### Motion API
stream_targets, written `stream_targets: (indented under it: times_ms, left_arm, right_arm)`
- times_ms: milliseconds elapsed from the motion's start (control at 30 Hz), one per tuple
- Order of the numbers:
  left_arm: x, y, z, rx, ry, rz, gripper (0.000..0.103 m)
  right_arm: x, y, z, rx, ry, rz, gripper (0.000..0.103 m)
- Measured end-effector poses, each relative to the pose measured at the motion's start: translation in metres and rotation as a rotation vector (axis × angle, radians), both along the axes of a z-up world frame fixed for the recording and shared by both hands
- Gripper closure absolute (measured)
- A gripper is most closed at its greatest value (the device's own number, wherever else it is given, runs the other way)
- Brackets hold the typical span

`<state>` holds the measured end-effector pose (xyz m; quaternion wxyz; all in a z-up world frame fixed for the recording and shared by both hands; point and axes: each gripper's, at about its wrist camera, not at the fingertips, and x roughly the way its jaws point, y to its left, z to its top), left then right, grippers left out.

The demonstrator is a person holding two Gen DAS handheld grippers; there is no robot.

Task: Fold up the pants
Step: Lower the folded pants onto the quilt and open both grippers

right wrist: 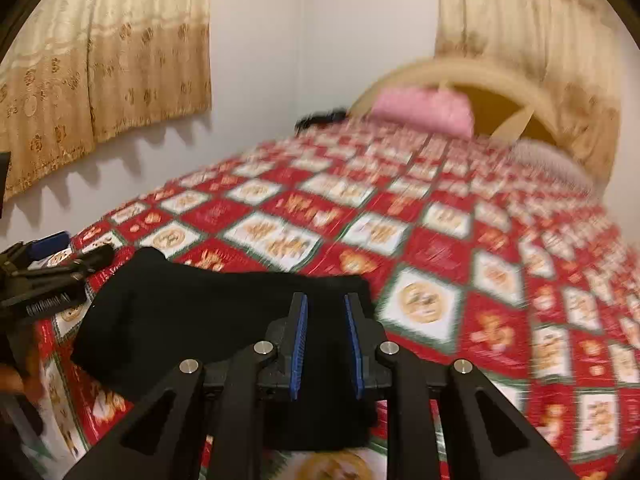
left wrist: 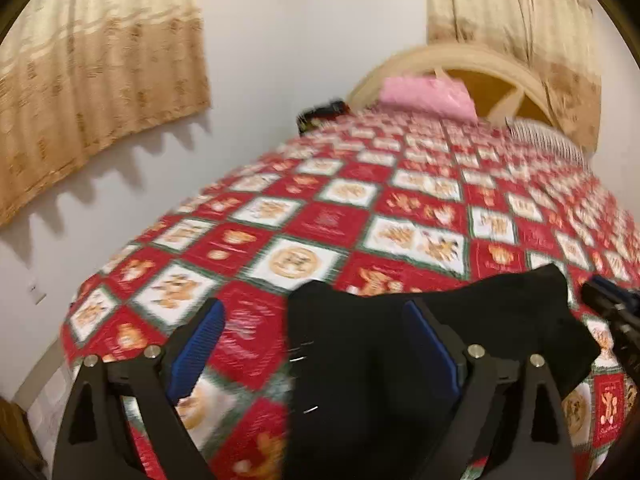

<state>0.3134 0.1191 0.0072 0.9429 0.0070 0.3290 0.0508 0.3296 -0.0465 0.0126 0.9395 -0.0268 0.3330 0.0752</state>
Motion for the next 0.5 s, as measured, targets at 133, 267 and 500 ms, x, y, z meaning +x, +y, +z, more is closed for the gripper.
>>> stream_targets:
  times_ms: [133, 267, 500]
  left_arm:
    - [0.024, -0.013, -0.032, 0.026, 0.124, 0.010, 0.010]
    - [0.023, 0.000, -0.055, -0.046, 0.161, 0.043, 0.000]
    - [0.017, 0.016, -0.060, -0.189, 0.213, 0.053, 0.000]
  right_arm:
    - [0.024, -0.008, -0.045, -0.012, 0.134, -0.063, 0.083]
    - [0.019, -0.012, -0.047, 0.016, 0.088, -0.063, 0.082]
    - [0.018, -0.005, -0.042, -0.040, 0.092, -0.074, 0.079]
